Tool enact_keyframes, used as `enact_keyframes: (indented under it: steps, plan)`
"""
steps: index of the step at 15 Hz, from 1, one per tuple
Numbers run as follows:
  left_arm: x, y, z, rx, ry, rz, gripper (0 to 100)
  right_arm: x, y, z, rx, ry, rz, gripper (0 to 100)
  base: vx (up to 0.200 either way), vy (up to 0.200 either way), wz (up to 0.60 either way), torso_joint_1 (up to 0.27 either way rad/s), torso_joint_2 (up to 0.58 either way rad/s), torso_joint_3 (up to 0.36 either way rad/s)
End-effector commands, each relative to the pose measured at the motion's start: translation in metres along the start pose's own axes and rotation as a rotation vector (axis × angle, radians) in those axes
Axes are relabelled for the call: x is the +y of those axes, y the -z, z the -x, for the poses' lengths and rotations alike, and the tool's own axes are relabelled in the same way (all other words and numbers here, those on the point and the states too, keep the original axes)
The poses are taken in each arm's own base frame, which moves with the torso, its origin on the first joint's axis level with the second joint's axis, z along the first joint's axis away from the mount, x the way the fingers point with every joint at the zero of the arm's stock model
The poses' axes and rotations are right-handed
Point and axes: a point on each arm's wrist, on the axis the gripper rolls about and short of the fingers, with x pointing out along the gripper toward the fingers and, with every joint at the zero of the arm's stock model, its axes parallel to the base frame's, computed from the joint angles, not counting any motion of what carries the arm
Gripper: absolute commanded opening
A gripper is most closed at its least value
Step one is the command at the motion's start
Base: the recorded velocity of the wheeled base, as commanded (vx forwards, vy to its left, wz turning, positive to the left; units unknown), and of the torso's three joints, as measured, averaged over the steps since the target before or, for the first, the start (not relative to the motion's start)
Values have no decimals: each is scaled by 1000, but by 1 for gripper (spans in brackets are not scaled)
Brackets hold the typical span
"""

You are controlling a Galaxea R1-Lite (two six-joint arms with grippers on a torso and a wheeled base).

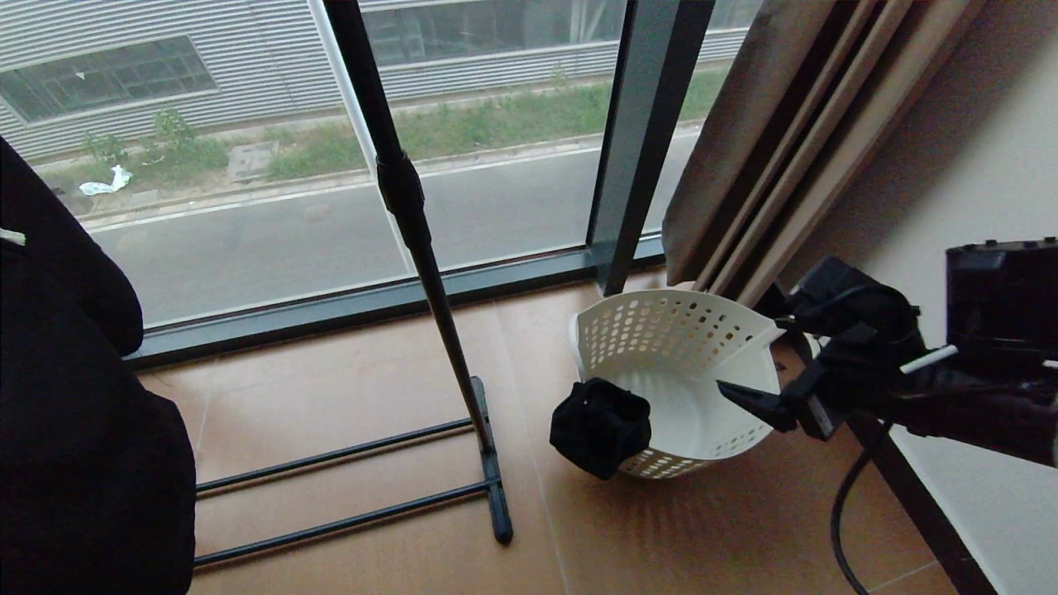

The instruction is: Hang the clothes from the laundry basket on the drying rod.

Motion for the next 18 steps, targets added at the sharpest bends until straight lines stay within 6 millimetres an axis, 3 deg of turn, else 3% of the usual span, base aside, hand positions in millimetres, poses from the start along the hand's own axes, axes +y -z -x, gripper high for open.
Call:
enact_keyframes:
  steps: [1, 4, 5, 9, 18]
  plan:
    - [0, 0, 0, -2, 0, -1, 100, 4, -8, -56, 49, -31, 76, 100, 0, 0, 0, 0, 0, 0]
    - [0, 0, 0, -2, 0, 1, 100, 15, -8, -88, 76, -63, 102, 100, 0, 0, 0, 0, 0, 0]
    - [0, 0, 0, -2, 0, -1, 100, 20, -4, -110, 111, -65, 107, 100, 0, 0, 0, 0, 0, 0]
    - [0, 0, 0, -2, -6, 4, 100, 26, 18, -160, 147, -36, 104, 100, 0, 0, 0, 1, 1, -19]
    - [0, 0, 0, -2, -2, 4, 100, 10, 37, -200, 182, 15, 74, 100, 0, 0, 0, 2, 0, -172]
